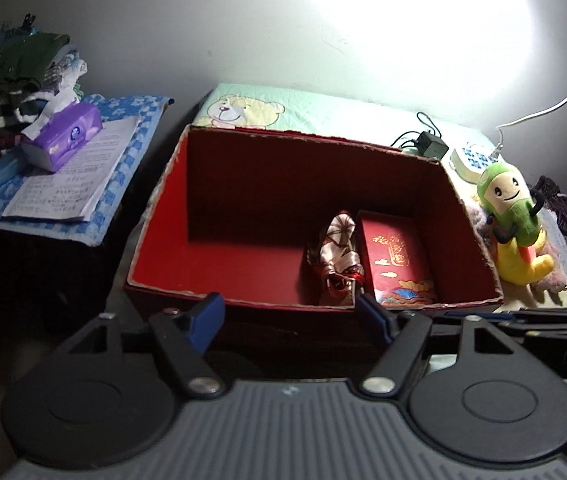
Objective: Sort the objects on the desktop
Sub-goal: 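Move the right gripper back toward the brown gourd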
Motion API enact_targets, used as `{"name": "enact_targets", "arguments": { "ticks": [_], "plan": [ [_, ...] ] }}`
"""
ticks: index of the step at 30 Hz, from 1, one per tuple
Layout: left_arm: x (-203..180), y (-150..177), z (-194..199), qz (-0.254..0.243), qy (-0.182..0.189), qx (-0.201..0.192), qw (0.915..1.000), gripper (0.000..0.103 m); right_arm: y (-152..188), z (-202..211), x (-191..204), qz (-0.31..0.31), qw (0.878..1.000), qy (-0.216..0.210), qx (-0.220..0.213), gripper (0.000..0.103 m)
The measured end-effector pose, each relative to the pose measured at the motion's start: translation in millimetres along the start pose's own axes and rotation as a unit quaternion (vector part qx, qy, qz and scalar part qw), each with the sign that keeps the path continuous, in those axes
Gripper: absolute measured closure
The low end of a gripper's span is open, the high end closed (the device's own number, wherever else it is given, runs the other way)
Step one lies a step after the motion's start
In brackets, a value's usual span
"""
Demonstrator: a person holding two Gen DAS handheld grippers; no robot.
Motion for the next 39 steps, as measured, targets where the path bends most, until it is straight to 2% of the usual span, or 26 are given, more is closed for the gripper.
{"name": "enact_targets", "arguments": {
  "ticks": [3,6,11,17,21,25,31,39],
  "plan": [
    [-1,7,18,0.002,0.003,-0.024,0.9997,0.028,11,1,2,0.001,1.0,-0.022,0.015,0.072],
    [-5,22,27,-0.005,0.019,-0.027,0.9994,0.027,22,5,10,0.012,0.999,-0.051,0.013,0.072],
    [-16,59,21,-0.013,0.047,0.005,0.9988,0.027,40,-5,6,0.01,0.997,-0.056,0.05,0.072],
    [-33,93,-1,-0.019,0.06,0.048,0.9969,0.03,61,-16,-21,-0.061,0.993,-0.054,0.083,0.071],
    [-43,102,-14,-0.035,0.06,0.065,0.9954,0.03,70,-17,-30,-0.097,0.989,-0.063,0.092,0.071],
    [-46,108,-33,-0.04,0.048,0.092,0.9938,0.03,75,-19,-30,-0.105,0.988,-0.057,0.099,0.071],
    [-51,112,-52,-0.062,0.026,0.111,0.9916,0.029,74,-22,-33,-0.109,0.988,-0.052,0.102,0.071],
    [-63,113,-64,-0.07,0.074,0.123,0.9871,0.028,74,-32,-39,-0.119,0.986,-0.046,0.11,0.071]
  ]
}}
Point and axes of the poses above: each gripper's, at about its wrist camera, not at the fingertips, and z roughly against the way its jaws point, x to its left, y to its underside, the point moved 5 cm from there along -z, roughly the way its jaws point, and after that the axes turned 10 degrees about -y, right-handed, at the moved point
